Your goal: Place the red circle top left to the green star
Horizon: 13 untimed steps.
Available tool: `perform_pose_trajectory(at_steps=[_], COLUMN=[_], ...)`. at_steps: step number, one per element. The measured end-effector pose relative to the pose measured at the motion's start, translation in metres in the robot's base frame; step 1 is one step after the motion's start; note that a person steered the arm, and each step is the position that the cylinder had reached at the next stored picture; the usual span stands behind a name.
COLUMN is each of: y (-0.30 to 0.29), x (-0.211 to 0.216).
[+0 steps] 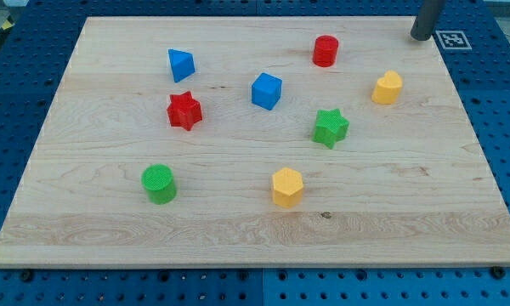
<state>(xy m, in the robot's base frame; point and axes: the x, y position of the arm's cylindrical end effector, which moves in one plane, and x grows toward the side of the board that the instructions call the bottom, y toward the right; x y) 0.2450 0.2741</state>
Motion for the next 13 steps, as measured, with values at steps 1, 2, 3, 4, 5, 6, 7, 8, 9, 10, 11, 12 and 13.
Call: perform_pose_trajectory(at_steps=[1,2,3,4,5,6,7,8,9,10,11,12,13], y=[0.0,0.003,0.014,0.013,-0.031,-0.057,-0.078,-0.118,-0.122,-0.158,-0.167,-0.167,-0.167], x=[-0.004,-0.017,-0.033,-0.034,-0.013,0.001,0.001,0.001,0.001,0.001,0.01,0.051,0.1])
